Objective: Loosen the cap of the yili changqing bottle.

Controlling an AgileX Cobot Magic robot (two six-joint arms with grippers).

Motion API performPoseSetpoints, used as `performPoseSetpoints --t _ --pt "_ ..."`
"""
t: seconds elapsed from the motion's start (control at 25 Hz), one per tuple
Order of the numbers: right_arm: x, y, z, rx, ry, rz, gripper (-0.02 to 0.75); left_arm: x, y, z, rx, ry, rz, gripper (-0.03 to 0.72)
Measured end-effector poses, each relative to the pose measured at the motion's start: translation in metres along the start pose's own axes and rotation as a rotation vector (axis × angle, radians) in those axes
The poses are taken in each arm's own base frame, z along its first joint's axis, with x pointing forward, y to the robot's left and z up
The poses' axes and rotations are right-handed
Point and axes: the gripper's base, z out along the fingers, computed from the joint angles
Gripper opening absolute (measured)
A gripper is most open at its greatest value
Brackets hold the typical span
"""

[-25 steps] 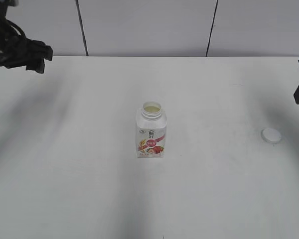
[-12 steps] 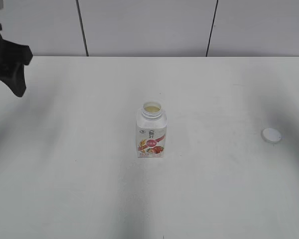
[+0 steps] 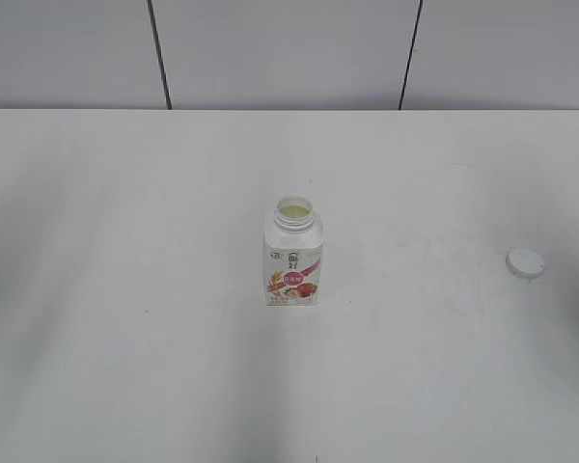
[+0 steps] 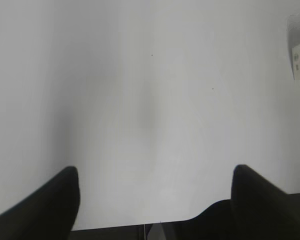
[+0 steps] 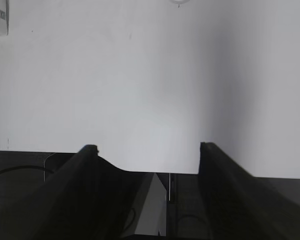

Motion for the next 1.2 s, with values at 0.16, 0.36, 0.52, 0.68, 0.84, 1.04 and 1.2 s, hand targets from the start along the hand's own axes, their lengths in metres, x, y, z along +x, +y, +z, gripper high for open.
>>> performPoseSetpoints --t 0.16,0.36,0.52,0.68,0.84,1.04,1.2 --pt "0.042 0.006 -0.016 0.004 -0.081 -0.017 0.498 0.036 0.011 -0.021 0.029 -0.118 -0.012 0.562" --pt "0.095 0.013 -0.035 0.014 -0.245 -0.051 0.498 0.082 0.023 -0.032 0.064 -0.273 -0.023 0.562" --pt "0.127 0.015 -0.039 0.021 -0.349 -0.073 0.498 0.116 0.03 -0.023 0.071 -0.308 -0.02 0.562" --pt "0.153 0.016 -0.036 0.029 -0.422 -0.089 0.498 0.143 0.035 -0.016 0.08 -0.378 0.004 0.562" --pt "0.17 0.013 -0.028 0.065 -0.454 -0.12 0.498 0.16 0.039 -0.018 0.095 -0.464 0.005 0.562" --pt "0.185 0.011 -0.025 0.095 -0.512 -0.144 0.498 0.178 0.043 -0.021 0.113 -0.575 0.016 0.562" --pt "0.195 0.011 -0.027 0.107 -0.57 -0.158 0.498 0.195 0.045 -0.024 0.147 -0.659 0.002 0.562"
